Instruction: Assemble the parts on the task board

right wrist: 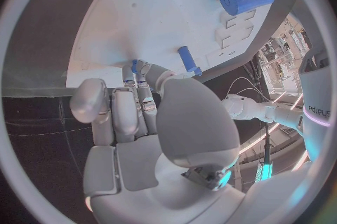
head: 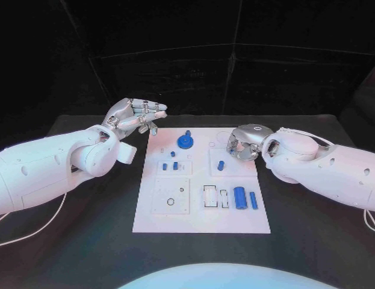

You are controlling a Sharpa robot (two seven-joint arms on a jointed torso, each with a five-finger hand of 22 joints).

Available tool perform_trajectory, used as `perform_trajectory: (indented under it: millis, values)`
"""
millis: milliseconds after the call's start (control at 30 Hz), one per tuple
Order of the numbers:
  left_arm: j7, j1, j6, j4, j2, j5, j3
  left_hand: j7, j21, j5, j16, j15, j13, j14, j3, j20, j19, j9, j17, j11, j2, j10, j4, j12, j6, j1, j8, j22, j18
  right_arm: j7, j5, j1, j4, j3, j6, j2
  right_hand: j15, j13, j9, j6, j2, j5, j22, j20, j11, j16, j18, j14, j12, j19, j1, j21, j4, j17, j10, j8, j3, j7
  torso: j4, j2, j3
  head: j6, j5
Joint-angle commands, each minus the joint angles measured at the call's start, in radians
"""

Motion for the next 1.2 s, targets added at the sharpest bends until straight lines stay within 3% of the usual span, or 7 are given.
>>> perform_trajectory:
  millis: [33,167,267,500,700,967,1200]
  values:
    - [0.003,0.001,0.008,-0.001,0.0,0.006,0.001,0.002,-0.005,-0.001,-0.004,-0.003,0.001,-0.007,0.002,0.001,-0.006,-0.001,-0.001,0.001,0.0,-0.007,-0.006,0.006,-0.005,0.011,0.003,0.0,0.02,-0.016,-0.015,0.002,0.01,0.001,-0.055,-0.004,-0.006,0.001,0.0,0.007,0.001,-0.001,0.002,0.001,0.002,0.005,-0.012,0.034,-0.004,0.007,0.007,0.007,-0.001,-0.001,0.008,0.0,0.005,0.003,0.0001,0.0,0.0004,0.001,0.0]
    - [0.001,0.001,0.012,-0.002,0.0,0.006,0.001,0.002,0.001,-0.001,-0.002,-0.003,0.001,-0.005,0.002,0.001,-0.004,-0.001,0.004,0.001,0.001,-0.008,-0.006,0.006,-0.005,0.011,0.003,0.005,0.018,-0.028,-0.026,0.002,0.025,0.001,-0.085,-0.011,-0.006,0.0,0.0,0.008,0.0,-0.001,0.008,0.001,0.002,0.006,-0.013,0.034,-0.005,0.009,0.008,0.011,-0.005,-0.001,0.01,-0.001,0.009,0.004,-0.0002,0.0,0.0,0.001,0.001]
    - [-0.001,0.001,0.015,-0.004,0.0,0.006,0.001,0.003,0.05,-0.001,0.01,-0.003,0.001,0.003,0.003,0.001,0.015,-0.001,0.024,0.002,0.001,-0.009,-0.008,0.007,-0.006,0.013,0.003,0.046,0.009,-0.041,-0.034,0.002,0.036,0.001,-0.108,-0.018,-0.006,0.0,0.0,0.009,-0.001,-0.001,0.008,0.002,0.002,0.006,-0.013,0.034,-0.005,0.009,0.008,0.011,-0.006,-0.001,0.011,-0.001,0.01,0.004,-0.0005,0.001,-0.0002,0.002,0.003]
    - [-0.001,0.001,0.019,-0.007,-0.002,0.006,0.001,0.003,0.051,-0.001,0.01,-0.003,0.001,0.003,0.003,0.001,0.016,-0.001,0.022,0.002,0.001,-0.009,-0.008,0.007,-0.006,0.013,0.003,0.047,0.009,-0.056,-0.04,0.002,0.074,0.001,-0.136,-0.046,-0.006,-0.001,0.0,0.01,-0.002,-0.004,0.009,0.002,0.002,0.007,-0.014,0.034,-0.006,0.009,0.006,0.012,-0.007,-0.001,0.013,-0.001,0.012,0.004,0.0011,0.0,-0.0005,0.002,0.004]
    - [0.0,0.001,0.02,-0.008,-0.004,0.006,0.001,0.003,0.051,-0.001,0.01,-0.003,0.001,0.003,0.003,0.001,0.016,-0.001,0.022,0.002,0.001,-0.009,-0.008,0.007,-0.006,0.013,0.003,0.047,0.009,-0.059,-0.033,0.002,0.164,0.002,-0.163,-0.091,-0.006,-0.001,0.001,0.011,-0.003,-0.005,0.009,0.002,0.002,0.007,-0.014,0.034,-0.006,0.009,0.004,0.012,-0.008,-0.001,0.014,-0.001,0.013,0.004,0.0001,0.0,-0.0004,0.002,0.008]
    - [0.003,0.001,0.022,-0.009,-0.002,0.006,0.001,0.003,0.051,-0.001,0.01,-0.003,0.001,0.003,0.003,0.001,0.016,-0.001,0.022,0.002,0.001,-0.009,-0.008,0.007,-0.006,0.013,0.003,0.047,0.009,-0.037,-0.002,0.003,0.313,0.005,-0.257,-0.124,-0.006,-0.002,0.001,0.011,-0.006,-0.006,0.017,0.002,0.002,0.01,-0.015,0.035,-0.007,0.012,0.004,0.017,-0.011,0.003,0.015,-0.001,0.016,0.004,0.0006,0.0,-0.0008,0.008,0.012]
    - [0.003,0.001,0.021,-0.003,0.0,0.006,0.001,0.003,0.051,-0.001,0.01,-0.003,0.001,0.003,0.003,0.001,0.016,-0.001,0.022,0.002,0.001,-0.009,-0.008,0.007,-0.006,0.013,0.003,0.047,0.009,-0.016,0.024,0.002,0.371,0.005,-0.269,-0.096,-0.006,-0.003,0.001,0.011,-0.008,-0.005,0.017,0.001,0.003,0.01,-0.015,0.035,-0.01,0.011,0.004,0.017,-0.015,0.002,0.015,-0.003,0.021,0.005,0.0005,0.002,-0.0014,0.007,0.026]
